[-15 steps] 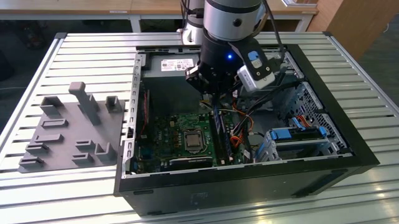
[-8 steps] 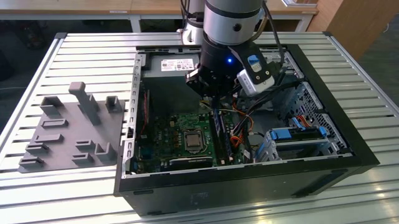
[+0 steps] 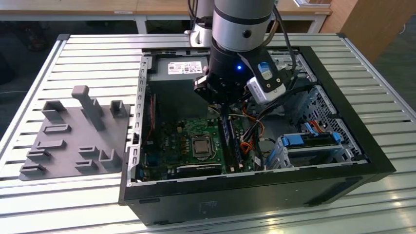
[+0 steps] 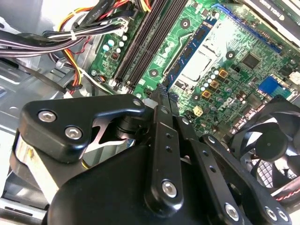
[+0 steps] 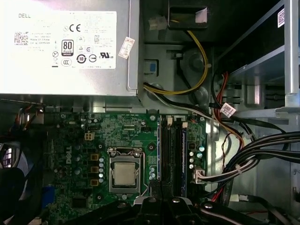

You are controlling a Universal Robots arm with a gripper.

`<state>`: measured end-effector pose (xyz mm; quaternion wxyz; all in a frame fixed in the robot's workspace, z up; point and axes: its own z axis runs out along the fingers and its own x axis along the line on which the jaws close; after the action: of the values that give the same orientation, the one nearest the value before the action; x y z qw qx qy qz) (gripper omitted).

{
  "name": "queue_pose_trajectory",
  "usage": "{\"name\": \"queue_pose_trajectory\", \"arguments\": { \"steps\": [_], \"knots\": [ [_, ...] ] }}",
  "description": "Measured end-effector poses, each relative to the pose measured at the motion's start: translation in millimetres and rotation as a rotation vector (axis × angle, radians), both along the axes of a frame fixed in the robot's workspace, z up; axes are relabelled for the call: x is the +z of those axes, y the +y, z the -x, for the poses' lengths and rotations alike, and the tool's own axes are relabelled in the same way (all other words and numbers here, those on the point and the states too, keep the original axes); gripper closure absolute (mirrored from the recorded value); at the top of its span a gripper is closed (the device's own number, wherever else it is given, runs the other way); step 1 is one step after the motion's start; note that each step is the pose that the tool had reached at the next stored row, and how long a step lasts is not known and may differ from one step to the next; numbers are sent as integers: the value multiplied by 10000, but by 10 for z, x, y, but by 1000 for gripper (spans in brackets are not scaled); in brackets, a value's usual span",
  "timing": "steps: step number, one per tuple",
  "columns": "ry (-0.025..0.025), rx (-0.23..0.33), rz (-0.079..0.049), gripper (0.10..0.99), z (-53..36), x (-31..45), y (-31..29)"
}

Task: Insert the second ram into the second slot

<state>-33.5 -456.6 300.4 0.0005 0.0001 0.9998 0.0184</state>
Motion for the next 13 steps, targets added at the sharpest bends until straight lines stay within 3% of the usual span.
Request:
{"name": "queue_pose_trajectory", "arguments": {
  "steps": [13],
  "knots": [
    [0, 0, -2, 973, -1, -85, -4]
  ]
}}
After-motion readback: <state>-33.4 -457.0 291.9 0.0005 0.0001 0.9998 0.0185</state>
